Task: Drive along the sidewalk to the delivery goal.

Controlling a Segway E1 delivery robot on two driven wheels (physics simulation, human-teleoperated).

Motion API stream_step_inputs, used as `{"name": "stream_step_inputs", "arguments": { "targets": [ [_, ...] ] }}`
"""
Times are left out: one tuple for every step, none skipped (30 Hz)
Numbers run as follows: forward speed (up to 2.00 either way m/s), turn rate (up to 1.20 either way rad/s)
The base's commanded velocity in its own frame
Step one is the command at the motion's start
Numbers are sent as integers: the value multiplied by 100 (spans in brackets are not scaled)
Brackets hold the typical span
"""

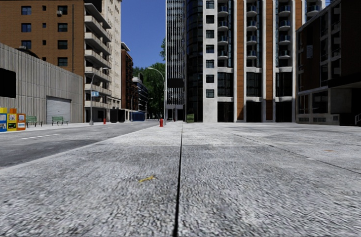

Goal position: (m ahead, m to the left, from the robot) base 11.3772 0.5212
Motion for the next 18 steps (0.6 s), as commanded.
{"name": "stream_step_inputs", "arguments": {
  "targets": [
    [200,0],
    [200,0],
    [200,0],
    [200,0],
    [200,0],
    [200,0],
    [200,12],
    [200,20],
    [200,23],
    [200,23],
    [200,23],
    [200,24],
    [200,24],
    [200,25],
    [200,27],
    [200,30],
    [200,30],
    [200,31]
  ]
}}
